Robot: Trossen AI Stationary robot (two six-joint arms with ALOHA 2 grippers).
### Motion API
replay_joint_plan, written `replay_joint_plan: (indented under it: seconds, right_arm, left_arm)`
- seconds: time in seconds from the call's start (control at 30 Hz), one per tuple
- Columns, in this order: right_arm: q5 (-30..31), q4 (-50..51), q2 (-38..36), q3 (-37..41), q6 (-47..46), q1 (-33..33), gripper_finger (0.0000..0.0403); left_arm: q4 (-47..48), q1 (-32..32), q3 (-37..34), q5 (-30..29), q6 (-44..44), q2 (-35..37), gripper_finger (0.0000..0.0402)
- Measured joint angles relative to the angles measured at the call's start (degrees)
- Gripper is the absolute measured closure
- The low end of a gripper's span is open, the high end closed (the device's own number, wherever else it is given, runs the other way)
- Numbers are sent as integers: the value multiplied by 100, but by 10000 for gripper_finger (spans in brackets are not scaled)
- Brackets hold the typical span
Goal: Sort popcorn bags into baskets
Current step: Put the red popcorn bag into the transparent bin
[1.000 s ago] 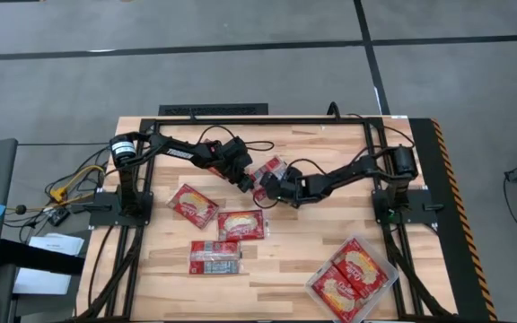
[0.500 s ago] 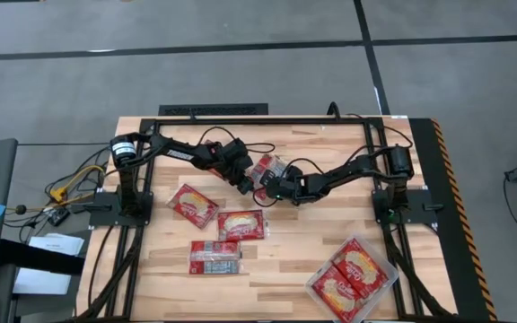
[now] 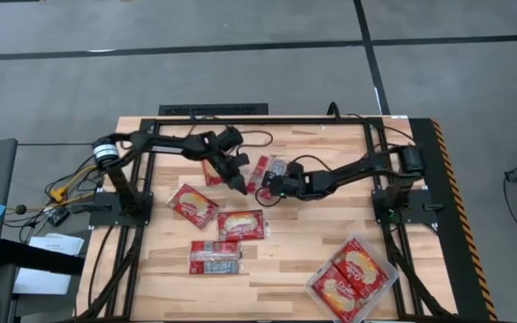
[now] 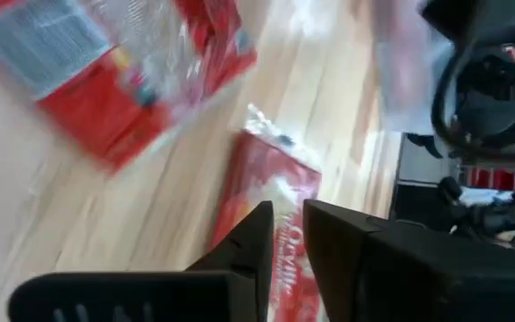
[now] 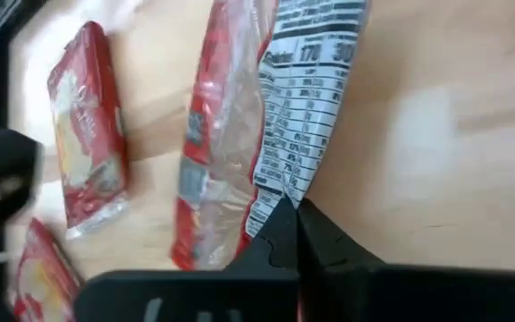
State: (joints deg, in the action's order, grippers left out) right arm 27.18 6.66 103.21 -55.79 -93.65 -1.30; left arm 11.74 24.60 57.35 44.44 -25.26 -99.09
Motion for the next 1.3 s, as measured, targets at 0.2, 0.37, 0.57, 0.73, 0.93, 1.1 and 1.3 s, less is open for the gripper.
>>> replay_joint_plan:
  seconds: [0.2, 0.37, 0.57, 0.73, 0.93, 1.1, 1.3]
  right_arm:
    - [-49, 796, -976, -5, 929, 147, 399]
    - [-162, 1734, -1841, -7, 1148, 504, 401]
    - [-235, 2367, -2720, -2, 1061, 1202, 402]
    - [-485, 2598, -3411, -12, 696, 2144, 402]
    - [-312, 3280, -3854, -13, -646, 3825, 402]
    - [45, 3581, -3858, -11, -2023, 5327, 403]
    - [113, 3616, -3557, -11, -3065, 6661, 403]
  left_arm:
    - [165, 11, 41, -275, 75, 1006, 377]
    - [252, 16, 39, -1000, 144, 1675, 388]
    - [459, 16, 41, -1694, 293, 2071, 390]
    - [510, 16, 41, -1686, 289, 2081, 390]
    - [563, -22, 41, -1766, 205, 2031, 390]
    - [550, -28, 43, -1886, 203, 2027, 390]
    - [554, -31, 41, -2148, 190, 2027, 390]
